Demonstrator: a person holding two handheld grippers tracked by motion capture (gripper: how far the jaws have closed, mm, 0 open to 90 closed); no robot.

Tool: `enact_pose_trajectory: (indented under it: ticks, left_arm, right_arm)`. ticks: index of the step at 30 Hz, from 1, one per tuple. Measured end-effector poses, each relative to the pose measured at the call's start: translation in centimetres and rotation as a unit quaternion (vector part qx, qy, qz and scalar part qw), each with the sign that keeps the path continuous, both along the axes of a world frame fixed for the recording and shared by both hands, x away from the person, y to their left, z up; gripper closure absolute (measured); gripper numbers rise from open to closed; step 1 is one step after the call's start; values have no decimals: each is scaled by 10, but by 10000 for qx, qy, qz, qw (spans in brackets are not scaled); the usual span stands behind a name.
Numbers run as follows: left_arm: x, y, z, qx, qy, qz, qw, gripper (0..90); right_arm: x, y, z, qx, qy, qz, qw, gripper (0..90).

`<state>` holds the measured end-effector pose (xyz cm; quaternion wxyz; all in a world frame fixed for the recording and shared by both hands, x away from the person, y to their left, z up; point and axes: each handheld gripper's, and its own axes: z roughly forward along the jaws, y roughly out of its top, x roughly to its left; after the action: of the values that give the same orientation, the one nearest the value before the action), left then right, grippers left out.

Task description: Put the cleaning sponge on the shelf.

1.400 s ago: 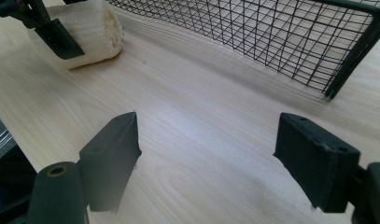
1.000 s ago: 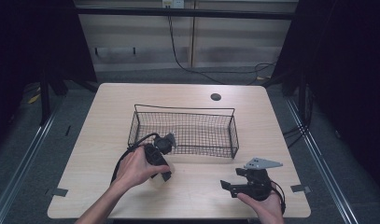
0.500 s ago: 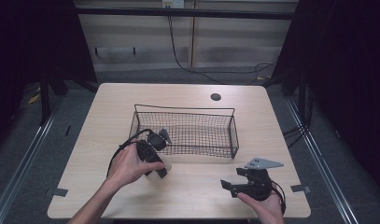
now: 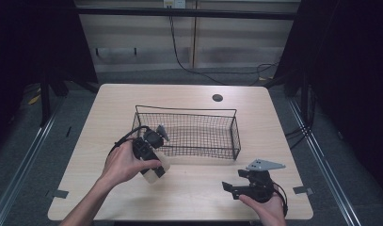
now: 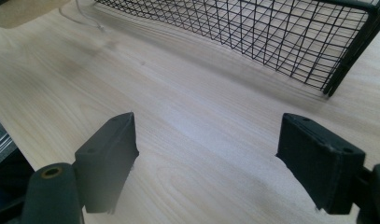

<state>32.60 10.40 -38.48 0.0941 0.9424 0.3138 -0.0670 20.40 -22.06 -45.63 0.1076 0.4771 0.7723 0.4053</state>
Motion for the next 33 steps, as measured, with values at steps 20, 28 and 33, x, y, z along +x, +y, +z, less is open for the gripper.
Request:
enact_pose_trajectory:
  ticks: [20,28,33]
  left_arm:
    - [-1,-10,20,198,-75,-125,9997,278]
    - [3,-9,37,106,-121,-60,9999,279]
    - [5,-6,51,-108,-87,-124,9998,279]
  right_arm:
    - [0,0,0,-6,5,2,10000,179]
    - [1,0,0,-7,18,-6,10000,167]
    - [1,0,-1,-23,23,33,10000,164]
